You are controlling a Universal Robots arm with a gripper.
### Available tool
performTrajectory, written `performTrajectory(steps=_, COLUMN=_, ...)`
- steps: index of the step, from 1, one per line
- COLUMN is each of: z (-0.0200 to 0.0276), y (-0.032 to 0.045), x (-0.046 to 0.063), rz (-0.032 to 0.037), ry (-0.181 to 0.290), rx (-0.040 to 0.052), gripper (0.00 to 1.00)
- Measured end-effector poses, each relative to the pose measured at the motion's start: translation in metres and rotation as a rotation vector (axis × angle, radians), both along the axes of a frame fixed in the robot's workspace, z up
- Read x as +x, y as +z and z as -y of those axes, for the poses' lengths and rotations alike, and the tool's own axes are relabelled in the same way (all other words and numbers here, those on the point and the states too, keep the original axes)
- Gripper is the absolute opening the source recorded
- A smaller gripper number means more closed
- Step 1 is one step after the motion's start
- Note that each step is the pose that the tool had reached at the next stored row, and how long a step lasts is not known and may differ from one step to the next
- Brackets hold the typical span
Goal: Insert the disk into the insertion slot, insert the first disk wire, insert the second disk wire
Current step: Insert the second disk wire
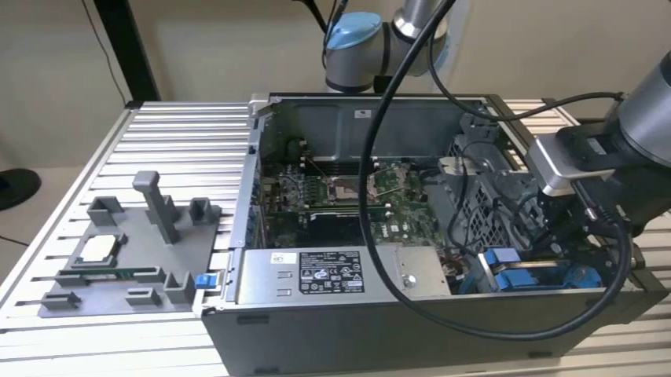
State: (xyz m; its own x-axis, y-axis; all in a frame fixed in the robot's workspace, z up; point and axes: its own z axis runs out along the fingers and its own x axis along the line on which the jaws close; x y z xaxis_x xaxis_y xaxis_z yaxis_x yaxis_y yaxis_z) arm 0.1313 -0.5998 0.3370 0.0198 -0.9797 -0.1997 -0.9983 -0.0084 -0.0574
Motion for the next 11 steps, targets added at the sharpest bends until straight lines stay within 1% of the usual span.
performTrajectory(steps=8, z=-0.0002, y=0.0, x=-0.0001, rz=0.0009, ry=-0.001, rx=0.0017, gripper=0.0)
performTrajectory(steps=9, z=-0.0005, y=-0.0007, x=0.0, rz=0.0013, ry=-0.001, rx=0.0036, gripper=0.0)
performTrajectory(steps=11, z=-0.0007, y=-0.0004, x=0.0, rz=0.0021, ry=-0.001, rx=0.0032, gripper=0.0)
